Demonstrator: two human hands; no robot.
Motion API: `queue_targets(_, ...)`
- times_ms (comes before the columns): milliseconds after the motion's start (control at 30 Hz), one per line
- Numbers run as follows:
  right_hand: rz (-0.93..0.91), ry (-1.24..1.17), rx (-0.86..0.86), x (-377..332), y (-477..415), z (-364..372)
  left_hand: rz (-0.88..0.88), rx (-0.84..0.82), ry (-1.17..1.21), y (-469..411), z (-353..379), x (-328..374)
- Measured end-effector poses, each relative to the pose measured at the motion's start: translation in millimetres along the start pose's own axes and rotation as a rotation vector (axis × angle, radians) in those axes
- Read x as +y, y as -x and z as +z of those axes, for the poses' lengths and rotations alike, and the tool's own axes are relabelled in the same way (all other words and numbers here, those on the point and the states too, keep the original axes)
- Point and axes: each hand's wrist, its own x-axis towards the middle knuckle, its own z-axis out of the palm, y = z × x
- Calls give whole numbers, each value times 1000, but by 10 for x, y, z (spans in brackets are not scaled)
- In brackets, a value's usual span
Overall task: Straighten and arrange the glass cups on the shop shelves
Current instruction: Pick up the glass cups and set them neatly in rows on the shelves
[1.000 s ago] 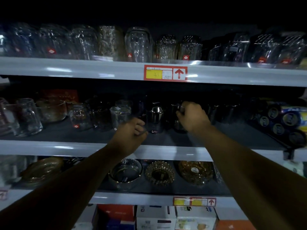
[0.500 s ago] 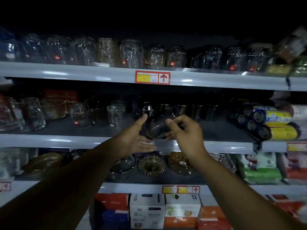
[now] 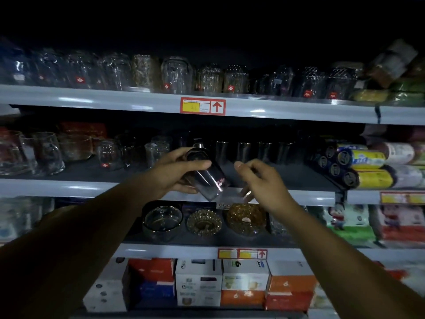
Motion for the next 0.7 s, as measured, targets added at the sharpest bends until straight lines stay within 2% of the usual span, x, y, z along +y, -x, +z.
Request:
queue_targets(133,96,104,-354,-35,-123,30,56,-77,-178,-52,-14,35)
queue_targets(267,96,68,-433,-11,-220,183,115,-145,-270,-123,26,16)
queue_targets(433,80,-43,-223,229,-409,309,194,-84,-138,-322,101,-146)
queue_targets(567,44,-8,-106,390,-624,356,212,-28,-47,-545,45,-320)
queue_targets(633,37,-42,-23,470,-740,344,225,99,-41,-635,-59,-423)
queue_targets(700,33,-47,73,543,-862,325,245,301,-139,-775,-166,-579)
